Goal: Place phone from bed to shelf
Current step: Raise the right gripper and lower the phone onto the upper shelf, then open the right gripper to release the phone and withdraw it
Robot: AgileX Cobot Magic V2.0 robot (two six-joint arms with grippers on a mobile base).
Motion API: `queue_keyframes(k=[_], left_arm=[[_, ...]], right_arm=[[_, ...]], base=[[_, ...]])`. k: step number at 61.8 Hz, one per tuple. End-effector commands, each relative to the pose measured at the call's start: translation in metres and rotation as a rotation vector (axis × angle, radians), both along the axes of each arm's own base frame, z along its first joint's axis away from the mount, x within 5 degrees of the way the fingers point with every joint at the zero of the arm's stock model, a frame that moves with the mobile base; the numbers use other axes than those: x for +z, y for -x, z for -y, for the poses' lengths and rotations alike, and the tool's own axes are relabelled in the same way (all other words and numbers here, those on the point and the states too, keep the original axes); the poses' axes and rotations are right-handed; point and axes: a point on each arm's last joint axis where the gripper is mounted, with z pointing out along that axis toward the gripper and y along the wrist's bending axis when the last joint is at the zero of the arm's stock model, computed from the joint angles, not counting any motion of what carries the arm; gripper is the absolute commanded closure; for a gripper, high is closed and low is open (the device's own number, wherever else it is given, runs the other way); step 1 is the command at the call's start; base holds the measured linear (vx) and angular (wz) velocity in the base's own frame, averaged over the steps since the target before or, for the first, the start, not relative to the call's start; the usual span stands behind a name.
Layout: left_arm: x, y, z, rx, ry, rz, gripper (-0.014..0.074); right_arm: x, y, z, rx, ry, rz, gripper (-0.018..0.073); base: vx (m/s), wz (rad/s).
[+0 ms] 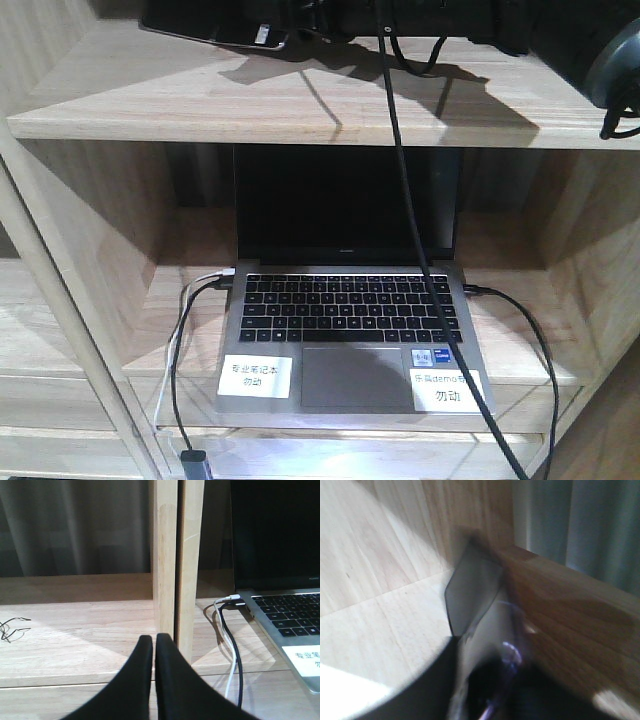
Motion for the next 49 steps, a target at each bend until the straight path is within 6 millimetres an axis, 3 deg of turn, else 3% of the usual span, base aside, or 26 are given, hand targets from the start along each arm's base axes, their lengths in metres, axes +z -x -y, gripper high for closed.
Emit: queue_keyframes(k=[1, 9, 14, 28, 49], left_arm=[[0.006, -0.001, -0.001, 0.006, 0.017, 0.075, 0.0596], [0.006, -0.001, -0.001, 0.006, 0.017, 0.075, 0.0596], [0.006, -0.001, -0.001, 0.006, 0.017, 0.075, 0.0596], [0.006, -0.001, -0.001, 0.006, 0.017, 0.075, 0.0596], [0.006, -0.001, -0.001, 0.006, 0.017, 0.075, 0.0596]], right_arm=[[0.037, 0.015, 0.008, -0.023, -0.071, 0.082, 0.0062], [0.038, 0.015, 0.008, -0.028, -0.071, 0.088, -0.0071], [0.039, 0.016, 0.009, -0.030, -0.069, 0.091, -0.0097], [0.044, 0.020, 0.012, -0.042, -0.009, 0.133, -0.0063], [0.071, 0.045, 0.021, -0.030, 0.024, 0.202, -0.0001]], base=[[0.00, 0.00], [0.00, 0.00], [0.00, 0.00], [0.00, 0.00], [0.00, 0.00]])
